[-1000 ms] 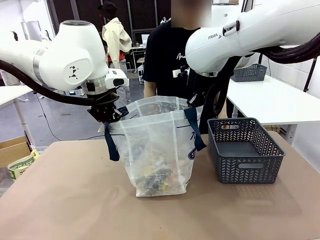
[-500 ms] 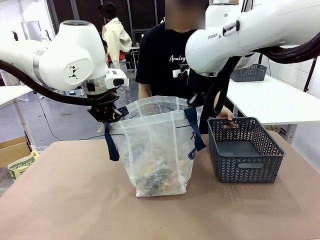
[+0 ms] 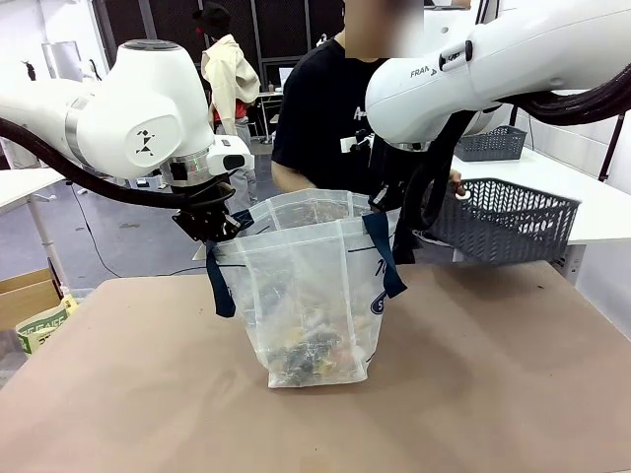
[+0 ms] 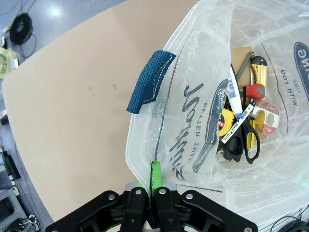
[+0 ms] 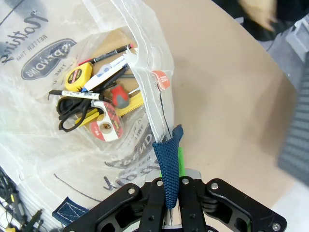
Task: Transfer purchased items from the store into the shopping bag.
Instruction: Move the Reusable shopping bag to the right side of the table.
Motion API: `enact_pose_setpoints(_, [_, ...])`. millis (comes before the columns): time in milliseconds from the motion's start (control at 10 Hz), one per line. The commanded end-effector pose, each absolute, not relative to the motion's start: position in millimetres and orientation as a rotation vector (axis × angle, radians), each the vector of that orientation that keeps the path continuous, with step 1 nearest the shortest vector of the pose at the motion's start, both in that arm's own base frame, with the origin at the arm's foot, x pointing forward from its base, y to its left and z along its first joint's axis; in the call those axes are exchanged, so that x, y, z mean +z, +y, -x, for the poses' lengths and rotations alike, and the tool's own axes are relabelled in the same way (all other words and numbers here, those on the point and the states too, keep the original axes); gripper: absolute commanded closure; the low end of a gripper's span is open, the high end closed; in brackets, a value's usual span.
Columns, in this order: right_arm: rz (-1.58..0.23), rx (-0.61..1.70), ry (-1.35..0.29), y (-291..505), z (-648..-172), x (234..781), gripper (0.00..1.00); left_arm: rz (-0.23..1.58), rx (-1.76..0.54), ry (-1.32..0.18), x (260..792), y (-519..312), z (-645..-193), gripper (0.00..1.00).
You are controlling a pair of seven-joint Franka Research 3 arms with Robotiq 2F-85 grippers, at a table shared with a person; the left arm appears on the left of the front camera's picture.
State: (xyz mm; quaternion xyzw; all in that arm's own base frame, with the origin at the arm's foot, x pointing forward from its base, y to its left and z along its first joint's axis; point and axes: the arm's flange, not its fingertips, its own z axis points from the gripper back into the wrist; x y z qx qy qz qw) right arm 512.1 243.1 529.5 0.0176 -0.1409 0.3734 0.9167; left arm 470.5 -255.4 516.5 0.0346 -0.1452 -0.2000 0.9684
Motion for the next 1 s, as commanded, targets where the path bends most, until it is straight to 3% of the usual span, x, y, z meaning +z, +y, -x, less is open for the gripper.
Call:
enact_pose_setpoints(0, [-0.036,0.767,-0.293,242,-512,530,1.00,-0.071,-0.400,-0.295,518,-253,-472,1.00])
enact_pose_setpoints(600, [-0.036,0.768,-0.290,243,-512,529,1.00,-0.070,-0.404,-0.293,517,-255,-471,1.00])
enact_pose_setpoints(900, [-0.038,0.672,-0.271,259,-509,535,1.00,0.025,-0.428,-0.300,526,-272,-472,1.00])
